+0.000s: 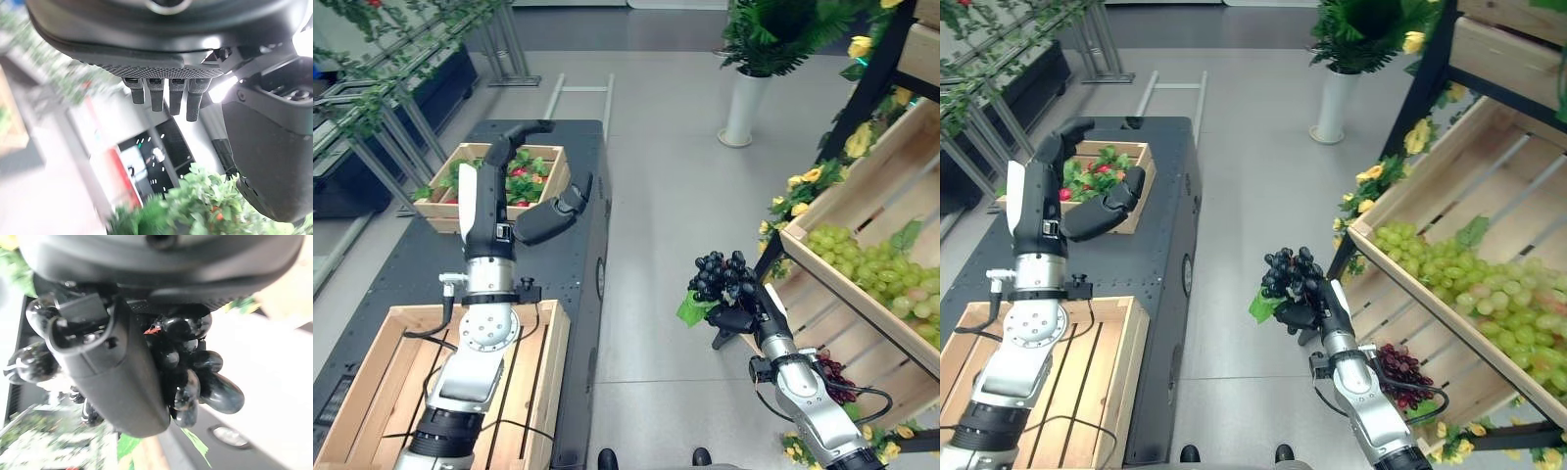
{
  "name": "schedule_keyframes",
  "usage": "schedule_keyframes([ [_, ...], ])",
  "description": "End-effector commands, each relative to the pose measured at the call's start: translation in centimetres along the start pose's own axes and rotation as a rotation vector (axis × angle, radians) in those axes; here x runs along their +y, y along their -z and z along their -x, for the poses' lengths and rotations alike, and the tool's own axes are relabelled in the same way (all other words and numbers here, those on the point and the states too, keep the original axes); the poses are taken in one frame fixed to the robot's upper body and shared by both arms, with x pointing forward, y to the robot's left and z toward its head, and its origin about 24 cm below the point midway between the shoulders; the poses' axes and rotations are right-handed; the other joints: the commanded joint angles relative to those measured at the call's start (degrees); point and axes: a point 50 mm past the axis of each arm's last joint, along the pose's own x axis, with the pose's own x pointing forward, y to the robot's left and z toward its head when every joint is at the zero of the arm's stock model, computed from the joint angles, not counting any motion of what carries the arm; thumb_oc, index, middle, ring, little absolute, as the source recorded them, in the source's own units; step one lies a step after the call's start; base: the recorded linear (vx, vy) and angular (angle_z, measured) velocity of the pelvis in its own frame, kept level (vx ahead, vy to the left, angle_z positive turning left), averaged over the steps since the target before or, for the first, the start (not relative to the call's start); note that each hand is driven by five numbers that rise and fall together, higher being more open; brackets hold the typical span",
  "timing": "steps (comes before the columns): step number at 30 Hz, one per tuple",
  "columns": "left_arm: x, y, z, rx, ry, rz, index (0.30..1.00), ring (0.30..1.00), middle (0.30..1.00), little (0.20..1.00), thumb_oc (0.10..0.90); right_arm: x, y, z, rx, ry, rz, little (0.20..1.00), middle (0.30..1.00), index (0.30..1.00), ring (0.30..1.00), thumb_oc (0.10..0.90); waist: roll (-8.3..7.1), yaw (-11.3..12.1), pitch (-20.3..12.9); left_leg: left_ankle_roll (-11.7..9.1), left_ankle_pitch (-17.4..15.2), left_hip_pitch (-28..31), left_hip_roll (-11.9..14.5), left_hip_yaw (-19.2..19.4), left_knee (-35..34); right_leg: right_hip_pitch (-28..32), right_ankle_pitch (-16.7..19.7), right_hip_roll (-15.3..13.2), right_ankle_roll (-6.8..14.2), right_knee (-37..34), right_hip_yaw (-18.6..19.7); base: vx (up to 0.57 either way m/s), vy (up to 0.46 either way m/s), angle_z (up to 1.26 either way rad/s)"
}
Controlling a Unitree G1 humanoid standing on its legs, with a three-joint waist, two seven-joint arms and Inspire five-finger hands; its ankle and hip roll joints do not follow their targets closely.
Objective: Pick up the fruits from the basket on one side to the basket on the other side
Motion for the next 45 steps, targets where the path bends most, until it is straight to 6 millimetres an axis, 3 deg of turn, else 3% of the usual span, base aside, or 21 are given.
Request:
schedule_keyframes([
  [1,-1.7,-4.9,-3.8,-0.31,0.0,0.268,0.9,0.9,0.9,0.9,0.8,-2.2,-10.7,-2.7,-0.546,0.105,-0.075,0.3,0.3,0.3,0.3,0.4,0.41,-1.2,7.4,-0.5,-7.9,-8.2,-0.6,-2.3,14.5,-7.5,-2.9,4.7,-4.5,11.2,-3.6,-0.26,-0.033,-0.23],
  [7,-3.3,-4.8,-3.7,-0.274,0.09,0.488,0.9,0.9,0.9,0.9,0.8,-3.0,-11.6,-3.3,-0.598,0.122,-0.136,0.3,0.3,0.3,0.3,0.4,0.64,-1.8,11.7,-0.8,-8.4,-15.2,-0.4,-2.8,21.6,-11.9,-4.1,5.0,-5.8,16.2,-4.1,-0.16,-0.042,-0.2],
  [12,-4.8,-5.0,-3.1,-0.285,0.141,0.649,0.9,0.9,0.9,0.9,0.8,-3.3,-11.9,-3.9,-0.634,0.152,-0.191,0.3,0.3,0.3,0.3,0.4,1.75,-1.9,15.8,-2.4,-4.6,-23.2,1.0,-4.1,29.3,-14.6,-5.2,5.8,-7.5,19.1,-4.8,-0.09,-0.058,-0.04],
  [16,-5.9,-5.2,-2.7,-0.294,0.237,0.814,0.9,0.9,0.9,0.9,0.8,-3.2,-12.3,-4.5,-0.645,0.154,-0.211,0.3,0.3,0.3,0.3,0.4,2.37,-1.9,17.9,-2.3,-4.7,-25.3,2.1,-3.4,31.9,-15.9,-6.0,6.2,-8.2,20.9,-5.5,-0.03,-0.055,0.02],
  [22,-7.0,-4.8,-2.1,-0.264,0.312,0.89,0.9,0.9,0.9,0.9,0.8,-3.2,-12.4,-4.8,-0.641,0.136,-0.217,0.3,0.3,0.3,0.3,0.4,2.71,-1.9,19.4,-2.8,-2.8,-26.8,2.9,-3.5,34.1,-15.7,-6.2,6.7,-8.8,20.8,-5.4,0.03,-0.062,-0.05],
  [25,-7.1,-4.5,-2.0,-0.235,0.339,0.917,0.9,0.9,0.9,0.9,0.8,-4.0,-12.3,-5.1,-0.629,0.154,-0.259,0.3,0.3,0.3,0.3,0.4,3.12,-1.7,19.9,-3.0,-2.6,-27.3,3.5,-3.3,35.1,-15.3,-6.4,6.8,-9.0,20.9,-5.5,0.06,-0.058,0.06],
  [27,-7.4,-4.3,-1.8,-0.227,0.365,0.915,0.9,0.9,0.9,0.9,0.8,-4.6,-12.3,-5.5,-0.619,0.176,-0.299,0.3,0.3,0.3,0.3,0.4,3.46,-1.4,20.0,-3.5,-4.4,-26.9,3.6,-3.5,35.9,-14.5,-7.5,6.8,-8.7,21.3,-5.4,0.08,-0.047,0.07],
  [28,-7.5,-4.3,-1.8,-0.214,0.38,0.926,0.9,0.9,0.9,0.9,0.8,-5.2,-12.4,-5.8,-0.618,0.194,-0.321,0.3,0.3,0.3,0.3,0.4,3.61,-1.2,20.2,-2.9,-3.3,-27.6,3.9,-3.0,35.8,-14.8,-6.5,6.7,-9.0,21.0,-5.8,0.11,-0.049,0.03],
  [29,-7.5,-4.3,-1.8,-0.205,0.391,0.931,0.9,0.9,0.9,0.9,0.8,-5.6,-12.4,-5.9,-0.612,0.209,-0.336,0.3,0.3,0.3,0.3,0.4,3.76,-1.0,20.2,-3.6,-4.5,-27.2,3.9,-3.5,36.5,-14.1,-7.5,6.7,-8.7,21.2,-5.6,0.05,-0.069,0.04],
  [31,-7.5,-4.1,-1.7,-0.197,0.421,0.932,0.9,0.9,0.9,0.9,0.8,-6.7,-12.6,-6.2,-0.61,0.245,-0.387,0.3,0.3,0.3,0.3,0.4,3.97,-0.7,20.5,-3.2,-3.2,-27.8,4.3,-3.0,36.7,-14.2,-6.6,6.6,-9.1,20.8,-6.1,0.05,-0.084,0.07],
  [34,-7.6,-3.8,-1.4,-0.173,0.459,0.951,0.9,0.9,0.9,0.9,0.8,-8.0,-12.2,-6.3,-0.594,0.304,-0.465,0.3,0.3,0.3,0.3,0.4,4.22,0.0,20.4,-4.2,-4.3,-27.0,4.6,-3.6,37.6,-12.2,-7.4,6.6,-8.8,20.2,-6.2,0.16,-0.077,0.08],
  [45,-7.5,-2.3,-0.3,-0.046,0.558,0.99,0.9,0.9,0.9,0.9,0.8,-13.2,-10.5,-6.2,-0.519,0.565,-0.613,0.3,0.3,0.3,0.3,0.4,4.47,2.9,19.1,-4.3,-5.9,-26.4,5.4,-3.4,38.9,-8.0,-6.7,6.5,-8.2,18.2,-7.6,0.12,-0.079,0.06],
])
